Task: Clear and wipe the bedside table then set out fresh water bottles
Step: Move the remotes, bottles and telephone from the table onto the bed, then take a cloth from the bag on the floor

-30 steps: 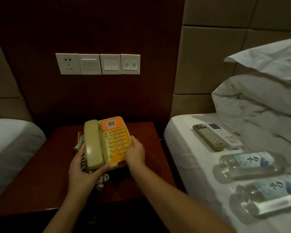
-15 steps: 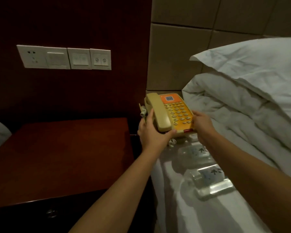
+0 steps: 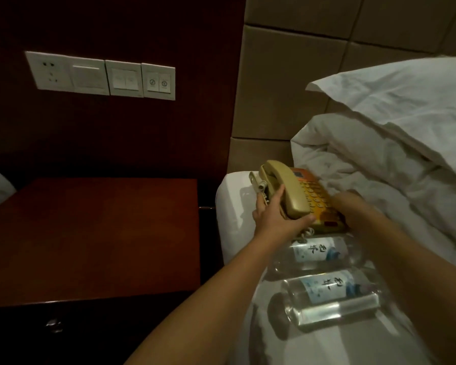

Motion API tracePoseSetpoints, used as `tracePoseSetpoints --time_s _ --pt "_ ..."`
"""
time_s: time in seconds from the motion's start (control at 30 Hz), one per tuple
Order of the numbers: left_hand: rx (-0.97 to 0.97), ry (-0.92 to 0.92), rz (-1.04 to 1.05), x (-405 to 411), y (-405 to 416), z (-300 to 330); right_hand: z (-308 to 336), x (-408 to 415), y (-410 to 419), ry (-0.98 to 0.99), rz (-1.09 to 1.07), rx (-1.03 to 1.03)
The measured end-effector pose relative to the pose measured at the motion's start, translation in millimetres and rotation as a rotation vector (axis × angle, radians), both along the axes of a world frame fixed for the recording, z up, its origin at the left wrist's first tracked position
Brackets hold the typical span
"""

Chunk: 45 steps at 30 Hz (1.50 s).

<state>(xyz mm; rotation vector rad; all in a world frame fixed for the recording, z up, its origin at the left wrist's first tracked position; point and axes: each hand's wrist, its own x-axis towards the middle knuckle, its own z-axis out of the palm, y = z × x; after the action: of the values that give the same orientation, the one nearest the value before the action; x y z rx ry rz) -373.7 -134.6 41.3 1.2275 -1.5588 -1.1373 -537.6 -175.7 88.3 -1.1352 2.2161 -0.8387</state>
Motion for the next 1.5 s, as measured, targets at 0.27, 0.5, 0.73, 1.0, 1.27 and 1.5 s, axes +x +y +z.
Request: tracePoseSetpoints --time_s 0.27,0.5,0.73,1.0,1.27,1.5 --pt "0.011 0.200 -0.126 25.7 -6.9 -10.6 4.2 -0.7 2.7 0.342 0.115 -0.181" --pt "0.070 0.281 -0.155 40.7 -10.4 -15.0 7.1 10.1 14.8 0.305 0.180 -0.179" --pt "-0.030 0.178 -0.091 92.3 3.3 -12.5 14.4 43.6 20.5 0.244 0.245 -0.352" --pt "-0.167 -0.018 0.213 259.2 64.4 -1.6 20.4 216.6 16.3 0.071 0.670 -0.650" --pt "-0.262 -0.198 0.771 429.3 206.2 -51.2 -26.9 418.9 87.5 -0.224 1.173 -0.496" --pt "-0.154 -0.389 0.996 498.0 309.7 -98.3 -105.4 520.1 163.0 -0.461 1.525 -0.187"
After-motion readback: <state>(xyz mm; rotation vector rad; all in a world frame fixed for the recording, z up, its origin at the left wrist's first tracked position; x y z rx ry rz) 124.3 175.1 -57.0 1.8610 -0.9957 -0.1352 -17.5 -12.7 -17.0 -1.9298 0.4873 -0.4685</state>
